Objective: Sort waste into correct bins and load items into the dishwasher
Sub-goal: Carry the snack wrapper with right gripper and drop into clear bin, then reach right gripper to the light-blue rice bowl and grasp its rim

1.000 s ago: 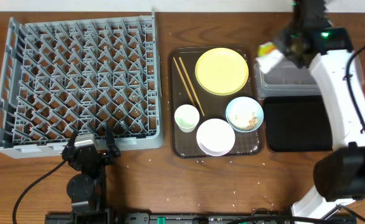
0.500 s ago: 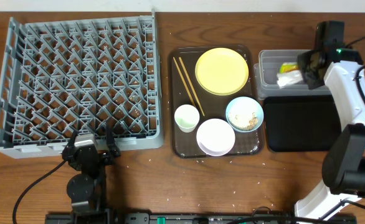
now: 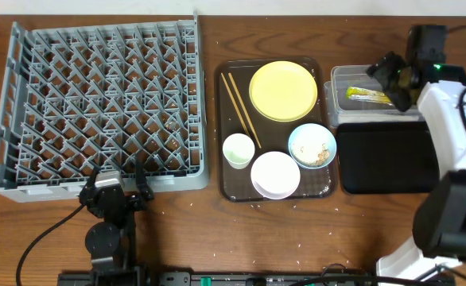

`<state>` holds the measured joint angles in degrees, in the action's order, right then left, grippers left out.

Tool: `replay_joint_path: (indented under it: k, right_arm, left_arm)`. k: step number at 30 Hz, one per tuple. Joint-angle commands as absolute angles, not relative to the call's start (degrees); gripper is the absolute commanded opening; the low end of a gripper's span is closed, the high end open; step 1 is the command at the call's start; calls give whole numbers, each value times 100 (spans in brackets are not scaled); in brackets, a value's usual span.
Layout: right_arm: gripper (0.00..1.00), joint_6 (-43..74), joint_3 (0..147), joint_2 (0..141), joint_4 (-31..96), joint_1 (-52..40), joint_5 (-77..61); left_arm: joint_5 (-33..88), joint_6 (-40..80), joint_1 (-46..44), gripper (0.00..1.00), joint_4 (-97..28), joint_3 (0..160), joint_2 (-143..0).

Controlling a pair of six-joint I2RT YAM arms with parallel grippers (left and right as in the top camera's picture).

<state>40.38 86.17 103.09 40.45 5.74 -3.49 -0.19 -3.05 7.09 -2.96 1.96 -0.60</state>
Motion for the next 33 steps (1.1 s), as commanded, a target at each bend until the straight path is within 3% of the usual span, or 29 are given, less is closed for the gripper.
replay_joint_path:
  k: [1,7,12,14,16,18,24,33]
  right_arm:
    - [82,2727,8868,9679,4045,333,-1525]
    - [85,1804,8868,9413,4484,-714,-1549]
    - [87,1518,8866,9570,5089,-1876,-145]
    - [99,1553,8864,9653,5277,-2193,292]
    - [99,1667,8829,9760,5360,-2467,480]
    - [90,1671,8799,9904,5363,-2652,517]
    - [51,2237,8794,10608,5555,-2936,513]
    - [48,2895,8794,11714,5957,-3006,515]
  left_arm:
    - [-89,-342,738,88,-410,23,-23]
    - [-89,-342,738,88,-410,23,-23]
    - [-89,-342,738,88,-410,23,-23]
    - [-89,-342,738,88,-410,23,-25]
    - [-89,-342,738,88,-410,23,-25]
    - [-89,-342,738,88,-410,23,-23]
    - [-89,-342,738,88,-410,23,-23]
    - [-89,-342,738,88,-410,23,-23]
